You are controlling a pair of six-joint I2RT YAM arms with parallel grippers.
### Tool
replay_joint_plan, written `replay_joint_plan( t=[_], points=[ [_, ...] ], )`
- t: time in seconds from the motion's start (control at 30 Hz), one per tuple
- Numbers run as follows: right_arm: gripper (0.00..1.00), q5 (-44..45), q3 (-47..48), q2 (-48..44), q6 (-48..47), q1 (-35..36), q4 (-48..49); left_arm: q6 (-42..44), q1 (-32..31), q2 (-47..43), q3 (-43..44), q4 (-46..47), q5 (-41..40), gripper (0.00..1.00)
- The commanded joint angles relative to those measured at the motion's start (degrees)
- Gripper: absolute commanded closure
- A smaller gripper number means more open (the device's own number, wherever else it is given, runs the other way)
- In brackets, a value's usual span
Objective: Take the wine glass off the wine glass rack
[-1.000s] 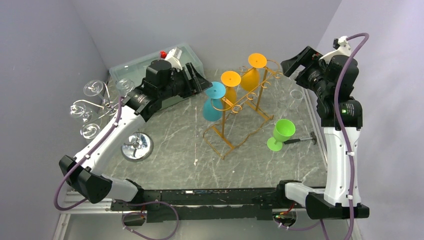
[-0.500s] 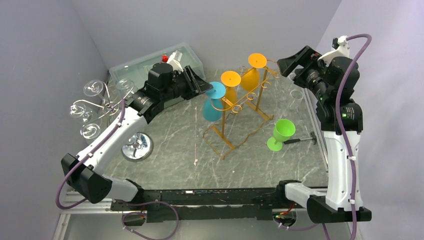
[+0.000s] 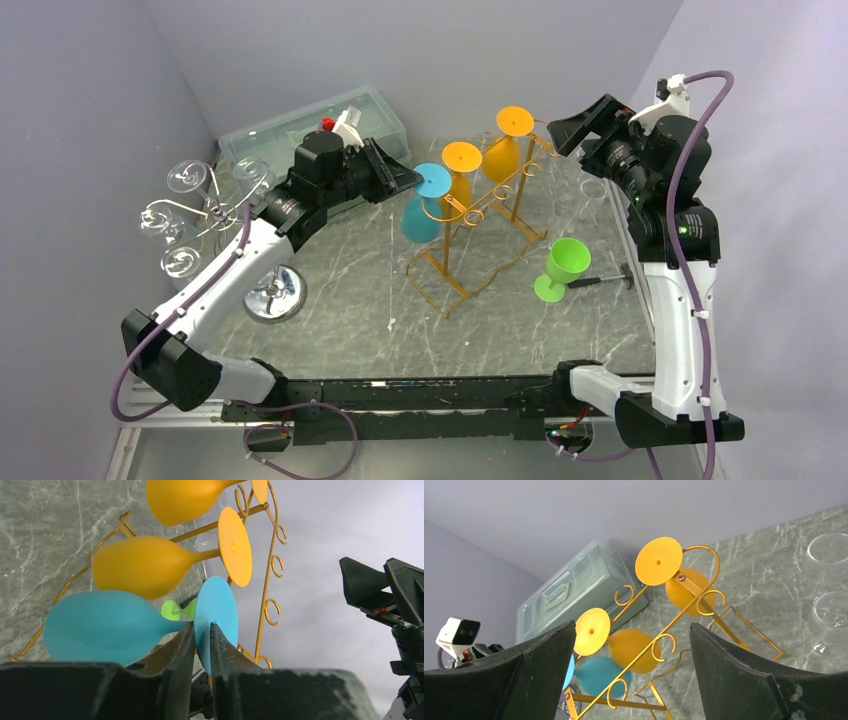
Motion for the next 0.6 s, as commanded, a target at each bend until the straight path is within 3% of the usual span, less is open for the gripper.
replay_joint_plan(
  t=[0.0,0.3,0.57],
  points=[
    [0.14,-0.5,-0.5,-1.1,0.4,0.4,3.6,-1.1,0.4,-2.5,0.4,2.7,1.1,0.81],
    [0.14,-0.3,-1.4,-1.1,0.4,0.6,4.2,-2.6,0.7,-2.5,0.8,4.4,2.3,1.00],
    [0.14,-0.5,-2.0,-1.3,0.4,0.8,4.7,-3.8,1.6,-4.0,0.2,5.2,0.7,1.00]
  ],
)
